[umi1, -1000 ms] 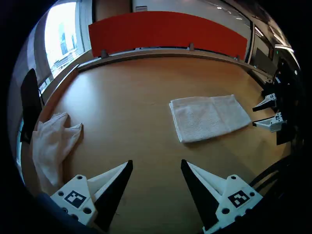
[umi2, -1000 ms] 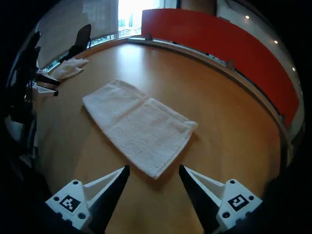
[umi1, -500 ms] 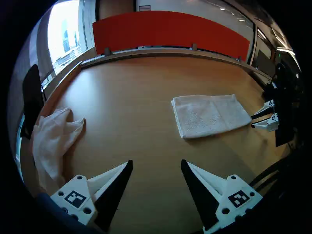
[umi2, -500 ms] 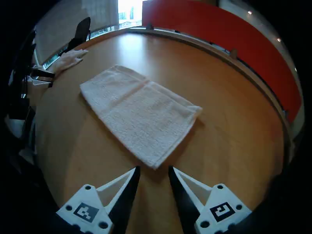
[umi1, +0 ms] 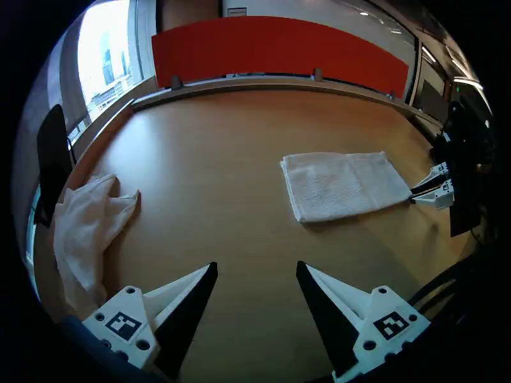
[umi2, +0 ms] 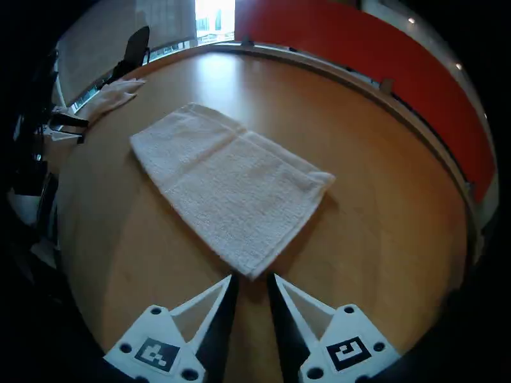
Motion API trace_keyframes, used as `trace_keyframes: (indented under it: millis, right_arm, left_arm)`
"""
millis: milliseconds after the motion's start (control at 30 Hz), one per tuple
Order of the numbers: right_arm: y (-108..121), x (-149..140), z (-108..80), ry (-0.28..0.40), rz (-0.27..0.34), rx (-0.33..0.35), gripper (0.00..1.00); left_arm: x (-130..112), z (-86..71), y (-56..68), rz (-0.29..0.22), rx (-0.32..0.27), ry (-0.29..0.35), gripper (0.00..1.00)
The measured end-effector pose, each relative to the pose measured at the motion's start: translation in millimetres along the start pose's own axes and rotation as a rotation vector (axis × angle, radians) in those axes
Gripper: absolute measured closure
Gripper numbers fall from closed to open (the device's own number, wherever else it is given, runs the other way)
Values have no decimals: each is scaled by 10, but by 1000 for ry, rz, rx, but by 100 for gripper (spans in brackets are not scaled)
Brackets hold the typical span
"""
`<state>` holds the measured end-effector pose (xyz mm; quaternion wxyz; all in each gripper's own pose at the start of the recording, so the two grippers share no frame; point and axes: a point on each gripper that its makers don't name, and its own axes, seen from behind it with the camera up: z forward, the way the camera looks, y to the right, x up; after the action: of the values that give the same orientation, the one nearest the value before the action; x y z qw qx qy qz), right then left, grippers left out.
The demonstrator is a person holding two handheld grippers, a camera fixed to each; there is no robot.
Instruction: Fold towel
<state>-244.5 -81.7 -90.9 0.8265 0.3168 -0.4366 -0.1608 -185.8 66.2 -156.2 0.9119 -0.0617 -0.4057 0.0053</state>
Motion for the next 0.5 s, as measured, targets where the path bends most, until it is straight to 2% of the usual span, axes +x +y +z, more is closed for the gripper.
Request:
trace_keyframes:
  millis: [267,500]
  right_arm:
    - [-3,31,-14,10,-22,2,95]
    - [-27,137,-49,38,-16,-5,96]
  left_arm:
    - [-16,11,-15,-4,1,-3,9]
    - [-1,25,-3,-8,-1,0,9]
